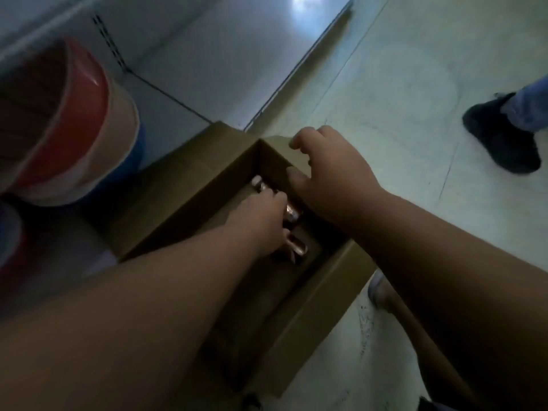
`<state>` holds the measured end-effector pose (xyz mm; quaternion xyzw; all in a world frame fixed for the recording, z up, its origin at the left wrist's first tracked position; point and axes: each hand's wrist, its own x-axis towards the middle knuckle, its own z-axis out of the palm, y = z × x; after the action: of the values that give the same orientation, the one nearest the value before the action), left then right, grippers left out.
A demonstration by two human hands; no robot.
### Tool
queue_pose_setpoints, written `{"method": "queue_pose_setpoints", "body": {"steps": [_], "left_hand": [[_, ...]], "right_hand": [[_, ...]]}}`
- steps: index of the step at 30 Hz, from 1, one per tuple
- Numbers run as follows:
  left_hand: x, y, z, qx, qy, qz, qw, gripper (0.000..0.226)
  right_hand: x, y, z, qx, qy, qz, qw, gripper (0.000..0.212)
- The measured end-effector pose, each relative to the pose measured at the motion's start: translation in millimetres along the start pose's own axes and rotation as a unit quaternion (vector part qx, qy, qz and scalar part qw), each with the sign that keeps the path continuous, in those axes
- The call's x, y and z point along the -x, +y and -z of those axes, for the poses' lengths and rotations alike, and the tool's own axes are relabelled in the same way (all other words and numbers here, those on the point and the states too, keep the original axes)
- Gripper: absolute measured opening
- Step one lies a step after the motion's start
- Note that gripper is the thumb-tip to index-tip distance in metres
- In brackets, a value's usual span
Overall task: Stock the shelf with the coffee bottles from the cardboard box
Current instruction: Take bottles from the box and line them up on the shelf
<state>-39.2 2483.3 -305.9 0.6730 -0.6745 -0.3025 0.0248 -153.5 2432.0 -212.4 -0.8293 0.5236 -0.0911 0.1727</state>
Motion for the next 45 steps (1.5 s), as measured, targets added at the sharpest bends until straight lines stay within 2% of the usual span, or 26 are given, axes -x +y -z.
{"method": "queue_pose_setpoints", "body": {"steps": [3,6,11,15,18,20,23,25,26,27,30,33,35,41,45], "left_hand": [[-27,-25,-42,-0.007,-0.055,0.039,0.998,0.048],[-51,-47,-67,-0.015,-0.077,0.047,0.996,0.049],[-83,-72,-98,-0.082,-0.082,0.007,0.993,0.058],[-90,-89,-117,-0.143,-0.133,-0.020,0.981,0.058],[-88,-101,-122,-0.118,-0.203,-0.013,0.972,0.066],[-81,-108,-124,-0.060,-0.262,0.004,0.963,0.063],[-68,-110,-125,0.026,-0.322,0.059,0.944,0.067],[-64,-109,-122,0.029,-0.346,0.081,0.934,0.067],[-64,-106,-116,0.025,-0.345,0.083,0.935,0.065],[-64,-104,-106,0.016,-0.343,0.093,0.935,0.060],[-67,-82,-65,-0.059,-0.332,0.077,0.938,0.048],[-59,-50,2,-0.183,-0.330,0.026,0.926,0.040],[-42,-38,51,-0.208,-0.304,0.042,0.929,0.038],[35,-10,213,-0.182,-0.100,0.032,0.978,0.045],[88,-10,320,-0.163,0.038,0.010,0.986,0.040]], "right_hand": [[-4,34,-47,-0.014,-0.083,-0.014,0.996,0.032],[-15,57,-82,0.007,-0.116,-0.036,0.993,0.029],[-49,81,-155,-0.029,-0.161,-0.052,0.985,0.031],[-65,89,-204,-0.020,-0.244,-0.074,0.967,0.050],[-64,82,-231,0.130,-0.242,-0.060,0.960,0.064],[-73,70,-240,0.185,-0.232,-0.068,0.952,0.060],[-96,65,-254,0.150,-0.288,-0.105,0.940,0.048],[-105,69,-255,0.047,-0.321,-0.171,0.930,0.059],[-107,70,-249,-0.004,-0.314,-0.200,0.928,0.067],[-105,68,-238,-0.028,-0.303,-0.192,0.933,0.071],[-95,61,-189,-0.029,-0.268,-0.103,0.957,0.068],[-83,43,-117,-0.018,-0.207,-0.031,0.978,0.052],[-77,21,-66,-0.023,-0.145,-0.011,0.989,0.042],[-78,-84,82,0.047,0.002,0.086,0.995,0.042],[-86,-156,154,0.064,0.124,0.112,0.984,0.039]]}}
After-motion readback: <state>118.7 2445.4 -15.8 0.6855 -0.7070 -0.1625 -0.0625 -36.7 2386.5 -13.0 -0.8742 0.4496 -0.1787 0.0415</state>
